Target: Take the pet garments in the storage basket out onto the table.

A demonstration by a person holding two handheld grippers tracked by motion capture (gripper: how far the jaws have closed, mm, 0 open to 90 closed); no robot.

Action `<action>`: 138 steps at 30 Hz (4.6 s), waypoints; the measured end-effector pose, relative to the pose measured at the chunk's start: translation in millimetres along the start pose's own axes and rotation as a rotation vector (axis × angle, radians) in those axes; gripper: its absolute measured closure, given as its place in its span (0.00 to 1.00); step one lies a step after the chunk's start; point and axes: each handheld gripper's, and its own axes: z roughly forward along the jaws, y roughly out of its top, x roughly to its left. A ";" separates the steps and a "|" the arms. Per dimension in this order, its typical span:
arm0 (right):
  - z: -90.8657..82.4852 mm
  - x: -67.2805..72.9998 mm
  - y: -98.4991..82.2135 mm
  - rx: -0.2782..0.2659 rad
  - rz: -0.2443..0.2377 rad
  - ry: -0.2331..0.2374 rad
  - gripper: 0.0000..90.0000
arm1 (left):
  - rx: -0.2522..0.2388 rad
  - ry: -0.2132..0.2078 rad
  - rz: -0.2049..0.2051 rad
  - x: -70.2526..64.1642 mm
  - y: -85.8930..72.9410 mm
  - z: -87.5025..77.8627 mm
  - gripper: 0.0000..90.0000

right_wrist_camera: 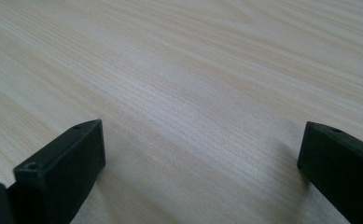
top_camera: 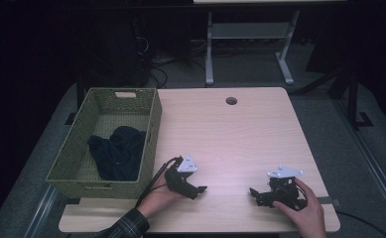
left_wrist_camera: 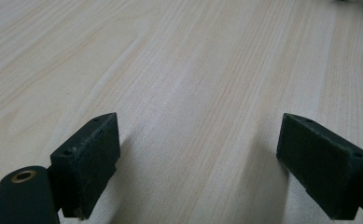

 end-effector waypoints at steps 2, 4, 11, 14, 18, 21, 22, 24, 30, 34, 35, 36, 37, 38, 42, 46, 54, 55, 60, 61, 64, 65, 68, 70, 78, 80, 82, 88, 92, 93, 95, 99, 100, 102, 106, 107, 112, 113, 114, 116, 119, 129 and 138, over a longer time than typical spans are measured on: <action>0.0 0.0 0.0 0.000 0.000 0.000 0.00 | 0.000 0.000 0.000 0.0 0.0 0.0 0.14; 0.0 0.0 0.0 0.000 0.000 0.000 0.00 | 0.000 0.001 -0.002 -0.2 -0.1 0.0 0.14; 0.0 -0.3 -0.1 -0.001 -0.001 0.003 0.00 | 0.008 0.013 -0.015 0.9 0.7 -0.9 0.14; 0.0 -0.3 -0.1 0.000 -0.001 0.003 0.01 | 0.031 0.023 -0.016 2.1 1.4 -3.2 0.15; 0.0 -0.4 -0.1 -0.001 -0.002 0.004 0.01 | 0.045 0.031 -0.020 3.8 1.6 -4.8 0.15; -0.1 -0.6 -0.2 0.000 -0.005 0.004 0.01 | 0.051 0.038 -0.025 4.5 1.7 -5.9 0.15; -0.1 -0.6 -0.2 0.000 -0.005 0.004 0.01 | 0.051 0.038 -0.025 4.5 1.7 -5.9 0.15; -0.1 -0.8 -0.2 0.000 -0.007 0.005 0.01 | 0.060 0.036 -0.026 5.4 1.7 -6.5 0.15; -0.2 -0.9 -0.3 0.000 -0.008 0.006 0.00 | 0.067 0.040 -0.032 5.9 2.9 -7.3 0.15; -0.2 -1.0 -0.3 0.000 -0.008 0.007 0.01 | 0.069 0.041 -0.031 5.1 4.2 -8.6 0.15; -0.2 -1.0 -0.3 0.000 -0.008 0.007 0.00 | 0.069 0.040 -0.030 5.1 4.7 -9.2 0.15; -0.2 -1.0 -0.3 0.000 -0.009 0.007 0.00 | 0.069 0.040 -0.030 5.1 4.7 -9.2 0.15; -0.2 -1.0 -0.3 0.000 -0.009 0.007 0.00 | 0.073 0.036 -0.028 5.4 5.1 -9.9 0.15; -0.2 -1.0 -0.3 0.000 -0.008 0.007 0.01 | 0.073 0.034 -0.028 5.4 5.0 -9.9 0.15; -0.2 -1.0 -0.3 0.000 -0.008 0.007 0.01 | 0.076 0.034 -0.025 4.6 5.6 -10.7 0.15; -0.2 -1.0 -0.3 0.000 -0.009 0.008 0.01 | 0.069 0.035 -0.028 4.1 6.8 -11.9 0.15; -0.2 -1.1 -0.3 0.000 -0.010 0.008 0.01 | 0.070 0.032 -0.015 3.5 10.9 -15.9 0.15; -0.3 -1.2 -0.3 0.000 -0.011 0.008 0.00 | 0.069 0.032 -0.014 3.4 11.1 -16.2 0.15; -0.3 -1.3 -0.4 0.001 -0.013 0.009 0.01 | 0.071 0.030 -0.015 3.5 12.3 -17.3 0.15; -0.3 -1.3 -0.4 0.001 -0.013 0.009 0.01 | 0.072 0.031 -0.014 3.9 13.2 -18.4 0.15; -0.3 -1.4 -0.4 0.001 -0.013 0.009 0.01 | 0.070 0.035 -0.013 4.3 14.2 -19.7 0.15; -0.3 -1.4 -0.4 0.001 -0.013 0.009 0.00 | 0.068 0.034 -0.015 4.6 14.9 -20.8 0.15; -0.3 -1.4 -0.4 0.001 -0.013 0.009 0.00 | 0.064 0.032 -0.023 5.1 15.8 -22.2 0.15; -0.3 -1.4 -0.4 0.001 -0.013 0.009 0.01 | 0.062 0.031 -0.026 5.2 16.3 -22.7 0.15; -0.3 -1.4 -0.4 0.001 -0.014 0.009 0.01 | 0.050 0.031 -0.034 7.2 19.7 -26.4 0.16; -0.3 -1.4 -0.4 0.001 -0.013 0.010 0.01 | 0.047 0.029 -0.037 7.3 20.2 -27.4 0.15; -0.3 -1.4 -0.4 0.001 -0.013 0.010 0.01 | 0.037 0.024 -0.045 7.3 21.3 -29.2 0.15; -0.3 -1.4 -0.4 0.001 -0.013 0.010 0.01 | 0.027 0.024 -0.043 8.4 23.9 -32.1 0.15; -0.3 -1.5 -0.4 0.000 -0.014 0.010 0.01 | 0.026 0.021 -0.050 8.6 25.4 -33.9 0.15; -0.3 -1.5 -0.4 0.000 -0.014 0.010 0.01 | 0.025 0.022 -0.053 8.2 25.9 -34.4 0.16; -0.3 -1.4 -0.4 0.001 -0.014 0.009 0.00 | 0.025 0.022 -0.048 8.7 27.0 -35.4 0.16; -0.5 -1.0 -0.5 0.004 -0.009 0.010 0.01 | 0.012 0.017 -0.067 10.0 28.5 -37.5 0.15; -0.5 -1.1 -0.4 0.003 -0.009 0.010 0.01 | 0.008 0.015 -0.069 10.2 28.5 -37.8 0.16; -0.5 -1.1 -0.4 0.003 -0.009 0.010 0.00 | 0.004 0.017 -0.068 10.1 29.3 -38.8 0.15; -0.5 -1.1 -0.5 0.003 -0.009 0.010 0.01 | 0.003 0.020 -0.062 10.6 33.0 -42.2 0.15; -0.5 -1.1 -0.4 0.004 -0.009 0.010 0.00 | 0.003 0.020 -0.062 10.6 33.0 -42.2 0.15; -0.5 -1.1 -0.4 0.003 -0.009 0.010 0.00 | -0.001 0.021 -0.060 10.5 35.6 -44.6 0.16; -0.5 -1.1 -0.4 0.003 -0.009 0.010 0.01 | 0.002 0.018 -0.057 10.2 36.7 -45.6 0.15; -0.5 -1.1 -0.5 0.003 -0.009 0.010 0.01 | 0.000 0.017 -0.058 9.8 37.4 -46.2 0.16; -0.5 -1.1 -0.4 0.003 -0.009 0.010 0.01 | -0.008 0.017 -0.057 9.4 38.4 -46.9 0.15; -0.5 -1.1 -0.4 0.003 -0.009 0.010 0.01 | -0.005 0.012 -0.053 10.3 40.1 -49.1 0.16; -0.5 -1.0 -0.4 0.003 -0.008 0.010 0.01 | -0.009 0.011 -0.038 10.0 46.1 -54.8 0.15; -0.5 -1.0 -0.4 0.004 -0.008 0.010 0.01 | -0.001 0.011 -0.032 10.0 52.1 -58.7 0.16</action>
